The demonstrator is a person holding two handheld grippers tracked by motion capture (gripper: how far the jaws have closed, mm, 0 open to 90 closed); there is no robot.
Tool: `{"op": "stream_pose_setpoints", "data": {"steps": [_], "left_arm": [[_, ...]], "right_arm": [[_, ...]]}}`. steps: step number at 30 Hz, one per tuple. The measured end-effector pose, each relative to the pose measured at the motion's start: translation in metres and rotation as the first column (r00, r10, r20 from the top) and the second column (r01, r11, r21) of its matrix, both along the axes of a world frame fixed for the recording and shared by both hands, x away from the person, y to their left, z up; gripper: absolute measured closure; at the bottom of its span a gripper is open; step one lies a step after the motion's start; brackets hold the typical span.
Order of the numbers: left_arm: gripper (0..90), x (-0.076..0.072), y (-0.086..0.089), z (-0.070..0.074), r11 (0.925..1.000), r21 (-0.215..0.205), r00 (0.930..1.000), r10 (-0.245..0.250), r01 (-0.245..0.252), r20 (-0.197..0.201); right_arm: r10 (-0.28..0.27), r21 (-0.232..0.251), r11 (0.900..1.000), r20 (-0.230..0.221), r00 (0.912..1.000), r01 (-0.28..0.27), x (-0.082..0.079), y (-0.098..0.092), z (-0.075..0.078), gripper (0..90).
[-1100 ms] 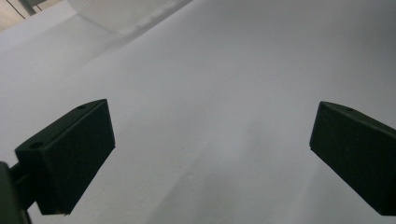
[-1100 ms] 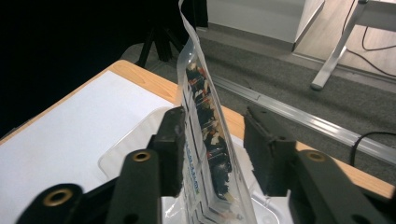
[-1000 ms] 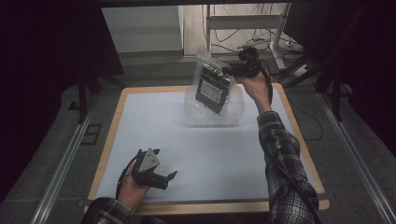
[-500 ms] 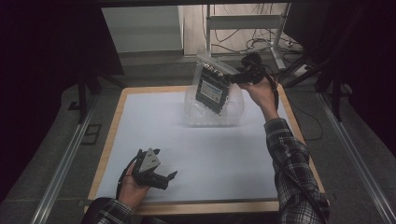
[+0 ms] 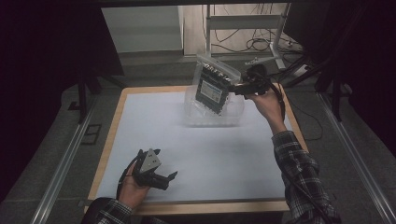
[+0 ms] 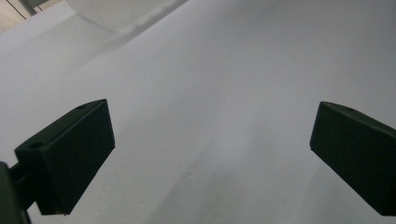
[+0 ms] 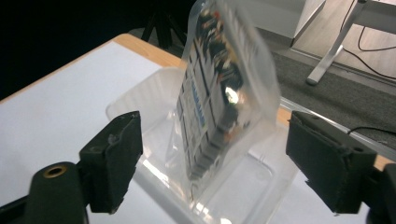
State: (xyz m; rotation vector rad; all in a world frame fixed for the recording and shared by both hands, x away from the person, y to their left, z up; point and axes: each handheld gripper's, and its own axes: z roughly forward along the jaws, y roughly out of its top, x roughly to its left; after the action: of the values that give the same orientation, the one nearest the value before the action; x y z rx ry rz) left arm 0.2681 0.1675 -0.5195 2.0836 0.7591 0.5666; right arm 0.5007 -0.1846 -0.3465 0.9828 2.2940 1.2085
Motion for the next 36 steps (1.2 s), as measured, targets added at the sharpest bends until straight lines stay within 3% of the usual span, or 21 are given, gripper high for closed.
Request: {"op": "stream_pose_setpoints", "data": {"steps": [15,22,27,36], "left_arm": [[0.0,0.0,-0.003,-0.001,0.9996,-0.01,0.9995,-0.028,0.028,-0.017],[0.1,0.001,-0.001,0.0,0.9968,-0.072,0.9973,-0.039,0.035,-0.062],[0.8,0.004,0.0,-0.001,0.9961,-0.081,0.9948,-0.043,0.035,-0.093],[1.1,0.004,0.003,0.0,0.9963,-0.084,0.9966,-0.026,0.019,-0.078]], "right_arm": [[0.029,0.0,1.0,-0.007,0.9996,-0.029,-0.047,-0.022,-0.012,7.4],[0.041,-0.006,0.999,0.004,0.9992,-0.041,-0.072,-0.031,-0.018,3.4],[0.045,-0.018,0.999,0.009,0.999,-0.045,-0.091,-0.036,-0.031,1.8],[0.043,-0.014,0.999,0.027,0.9987,-0.043,-0.122,-0.046,-0.05,0.0]]}}
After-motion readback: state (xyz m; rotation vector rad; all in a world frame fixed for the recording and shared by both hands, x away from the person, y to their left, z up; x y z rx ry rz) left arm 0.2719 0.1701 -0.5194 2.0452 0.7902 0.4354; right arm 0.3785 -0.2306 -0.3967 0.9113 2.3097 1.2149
